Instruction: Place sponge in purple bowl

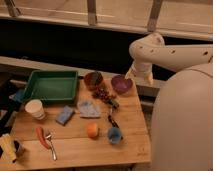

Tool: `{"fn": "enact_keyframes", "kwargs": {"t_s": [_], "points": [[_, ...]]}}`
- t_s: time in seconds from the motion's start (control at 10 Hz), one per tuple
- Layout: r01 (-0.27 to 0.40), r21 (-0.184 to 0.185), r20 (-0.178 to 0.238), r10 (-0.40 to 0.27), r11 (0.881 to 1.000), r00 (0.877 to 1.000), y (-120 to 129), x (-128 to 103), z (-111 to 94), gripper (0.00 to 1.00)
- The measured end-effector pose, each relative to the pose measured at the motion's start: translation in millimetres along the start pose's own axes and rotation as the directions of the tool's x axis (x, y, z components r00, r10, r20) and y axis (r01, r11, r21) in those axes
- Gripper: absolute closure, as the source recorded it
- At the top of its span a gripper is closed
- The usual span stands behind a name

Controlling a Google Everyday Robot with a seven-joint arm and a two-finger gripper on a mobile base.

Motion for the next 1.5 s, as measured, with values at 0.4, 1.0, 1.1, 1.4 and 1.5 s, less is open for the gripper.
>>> {"fn": "enact_keyframes", "kwargs": {"t_s": [0.4,1.0,1.1,1.4,1.5], "points": [[0.001,-0.004,0.001,-0.001,1.0,1.0,0,0,0,0.2],[0.183,-0.043,0.086,-0.178,0.982,0.98,90,9,-21,0.2],[0.222,-0.063,0.097,-0.215,0.973,0.972,122,18,-27,0.2],[0.307,-0.118,0.114,-0.294,0.944,0.949,190,39,-41,0.2],[0.349,-0.145,0.115,-0.335,0.926,0.935,218,53,-47,0.2]]}}
